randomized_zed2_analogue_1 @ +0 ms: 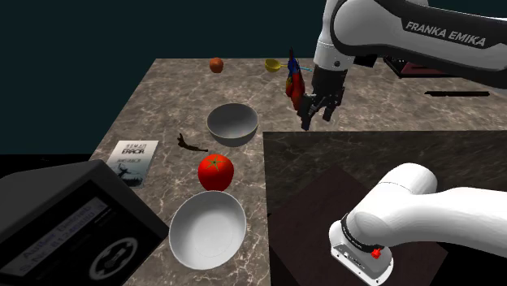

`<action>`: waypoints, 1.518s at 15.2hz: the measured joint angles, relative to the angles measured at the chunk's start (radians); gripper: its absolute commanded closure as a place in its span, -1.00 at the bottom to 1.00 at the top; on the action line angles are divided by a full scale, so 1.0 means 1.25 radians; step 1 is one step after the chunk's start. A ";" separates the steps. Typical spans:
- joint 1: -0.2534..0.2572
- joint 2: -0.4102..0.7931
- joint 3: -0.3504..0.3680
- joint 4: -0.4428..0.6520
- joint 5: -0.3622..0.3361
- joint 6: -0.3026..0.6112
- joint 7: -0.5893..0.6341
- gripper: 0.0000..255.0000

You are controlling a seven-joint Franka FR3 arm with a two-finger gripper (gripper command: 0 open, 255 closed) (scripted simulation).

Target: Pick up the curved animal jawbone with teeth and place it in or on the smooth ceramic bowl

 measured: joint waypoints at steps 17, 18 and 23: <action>0.105 0.420 0.157 0.242 -0.025 0.197 -0.005 -1.00; 0.110 0.445 0.166 0.264 -0.032 0.200 -0.004 -1.00; 0.140 0.591 0.212 0.388 -0.081 0.223 0.008 -1.00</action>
